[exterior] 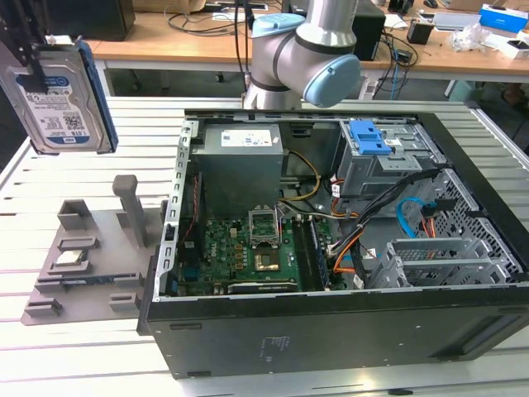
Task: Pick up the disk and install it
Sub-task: 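Pick up the disk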
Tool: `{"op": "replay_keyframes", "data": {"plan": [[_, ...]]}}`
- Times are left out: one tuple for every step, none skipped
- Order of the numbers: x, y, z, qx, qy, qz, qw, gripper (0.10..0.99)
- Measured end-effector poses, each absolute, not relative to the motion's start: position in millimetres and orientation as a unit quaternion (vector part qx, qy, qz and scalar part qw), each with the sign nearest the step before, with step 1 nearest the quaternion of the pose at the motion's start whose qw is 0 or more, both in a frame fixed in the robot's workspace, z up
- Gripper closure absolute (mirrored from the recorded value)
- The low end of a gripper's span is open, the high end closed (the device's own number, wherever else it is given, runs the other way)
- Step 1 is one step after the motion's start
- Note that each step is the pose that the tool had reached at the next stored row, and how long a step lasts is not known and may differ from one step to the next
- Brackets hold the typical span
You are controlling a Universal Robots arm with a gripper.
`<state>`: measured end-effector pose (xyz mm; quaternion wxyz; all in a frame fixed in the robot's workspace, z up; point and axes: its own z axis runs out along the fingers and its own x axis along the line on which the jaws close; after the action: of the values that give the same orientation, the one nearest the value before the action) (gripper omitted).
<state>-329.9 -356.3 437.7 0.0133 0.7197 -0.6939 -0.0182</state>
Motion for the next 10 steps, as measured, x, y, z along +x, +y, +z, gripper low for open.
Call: {"op": "replay_keyframes", "data": {"plan": [[-330, -356, 440, 0.72, -0.694, -0.018, 0.013, 0.722], [-330, -356, 441, 0.72, -0.694, -0.018, 0.013, 0.722], [-330, -356, 443, 0.72, -0.694, -0.018, 0.013, 0.722], [-330, -356, 445, 0.72, -0.694, -0.018, 0.013, 0.722], [-330, -356, 446, 0.72, -0.694, -0.018, 0.013, 0.722], [-330, -355, 447, 0.72, -0.694, -0.018, 0.013, 0.722], [-330, -355, 449, 0.72, -0.694, -0.018, 0.013, 0.722], [-330, -355, 451, 0.72, -0.694, -0.018, 0.013, 0.722], [-330, -355, 452, 0.72, -0.694, -0.018, 0.013, 0.722], [-330, -355, 454, 0.72, -0.694, -0.018, 0.013, 0.722]]}}
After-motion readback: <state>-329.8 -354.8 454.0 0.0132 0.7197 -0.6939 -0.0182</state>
